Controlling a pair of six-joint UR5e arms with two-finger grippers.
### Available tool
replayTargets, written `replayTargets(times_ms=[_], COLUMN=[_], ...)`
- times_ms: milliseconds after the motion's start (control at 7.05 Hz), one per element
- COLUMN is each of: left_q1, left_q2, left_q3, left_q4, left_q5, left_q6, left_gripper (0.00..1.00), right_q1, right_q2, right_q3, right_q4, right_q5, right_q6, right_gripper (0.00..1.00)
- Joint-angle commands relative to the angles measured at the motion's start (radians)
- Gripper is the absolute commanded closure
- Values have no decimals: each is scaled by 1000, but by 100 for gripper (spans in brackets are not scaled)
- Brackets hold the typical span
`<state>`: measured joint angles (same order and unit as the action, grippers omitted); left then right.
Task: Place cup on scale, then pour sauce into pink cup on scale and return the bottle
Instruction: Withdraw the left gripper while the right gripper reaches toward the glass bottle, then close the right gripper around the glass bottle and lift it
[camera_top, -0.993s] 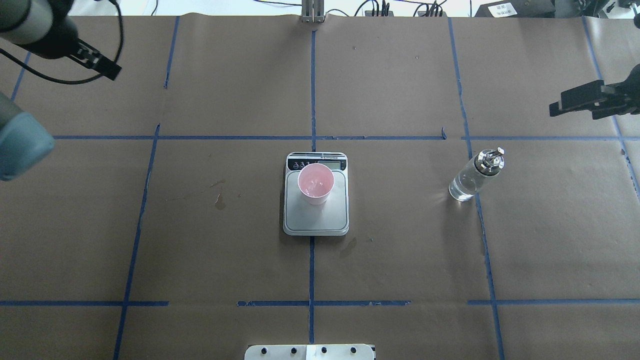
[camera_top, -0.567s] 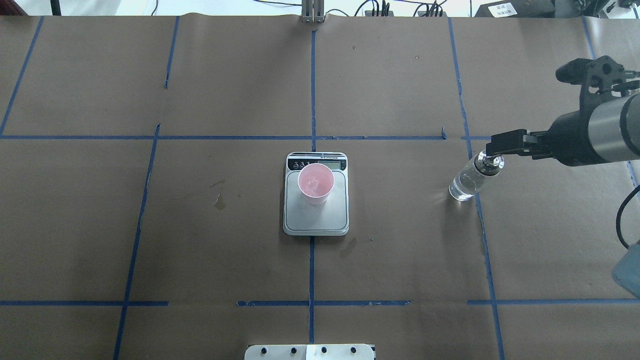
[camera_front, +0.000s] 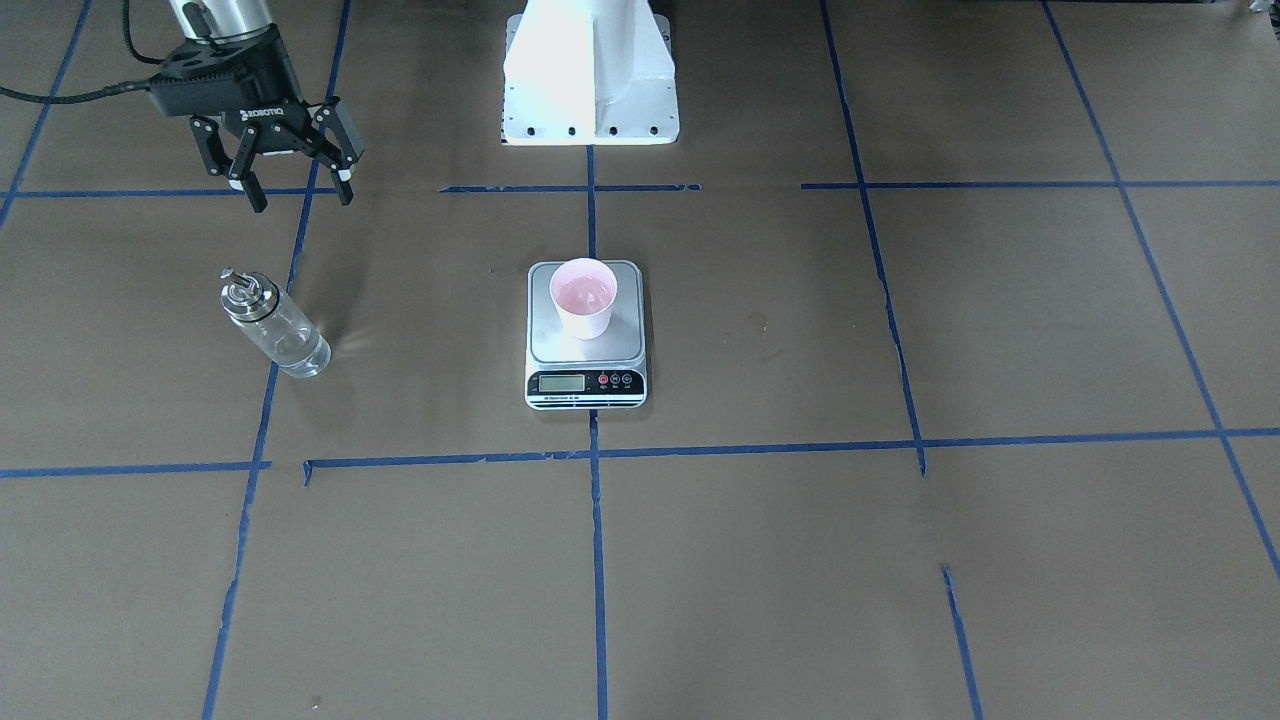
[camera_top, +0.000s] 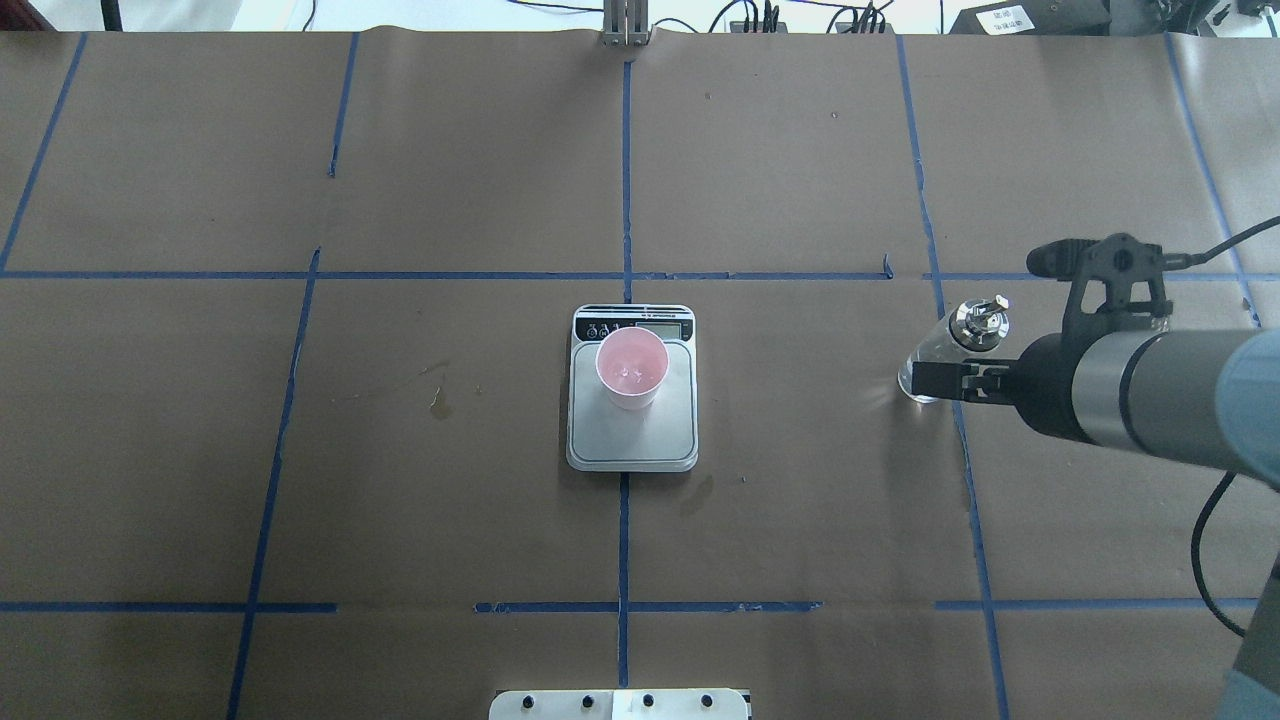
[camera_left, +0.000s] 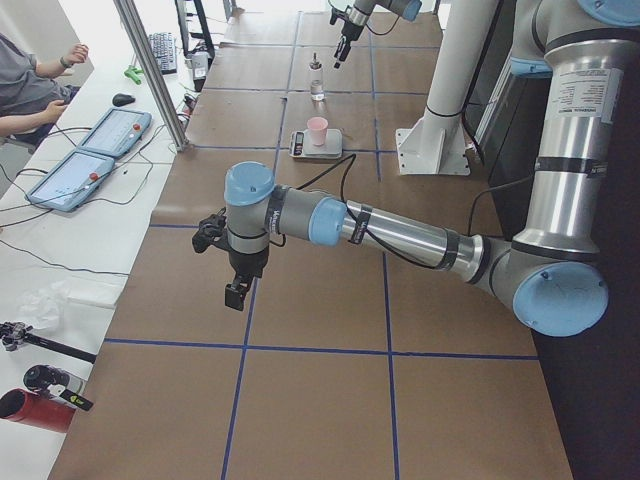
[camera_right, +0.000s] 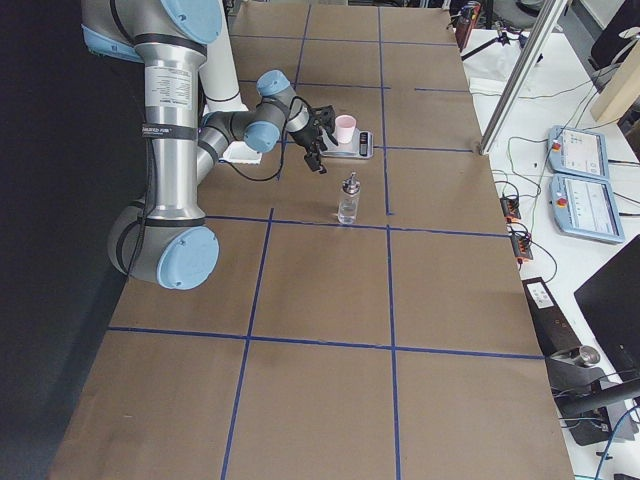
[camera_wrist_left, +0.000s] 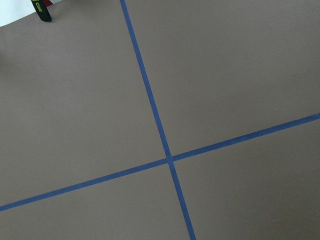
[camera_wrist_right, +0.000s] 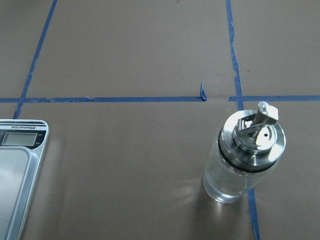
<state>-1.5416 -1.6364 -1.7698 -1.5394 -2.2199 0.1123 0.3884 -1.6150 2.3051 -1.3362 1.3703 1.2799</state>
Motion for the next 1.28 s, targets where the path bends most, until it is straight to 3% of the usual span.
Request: replayTargets(times_ms=[0, 142, 425, 1135], left_q1=[-2, -2, -2, 0], left_q2=[21, 26, 58, 53], left_q3=[1, 15, 87, 78], left_q4=[-4, -2, -7, -7], left_q5=[-3, -4, -125, -129], left_q6=[0, 0, 1, 0], left_gripper=[0, 0, 0, 0], right_q1=[-89, -89, -91, -80], right_q2=[-70, -104, -105, -69], right_q3=[-176, -256, -289, -340], right_q4=[279, 428, 448, 451], right_q5=[-193, -223, -266, -323], right_q6=[9, -2, -4, -79], right_gripper=[0, 0, 0, 0])
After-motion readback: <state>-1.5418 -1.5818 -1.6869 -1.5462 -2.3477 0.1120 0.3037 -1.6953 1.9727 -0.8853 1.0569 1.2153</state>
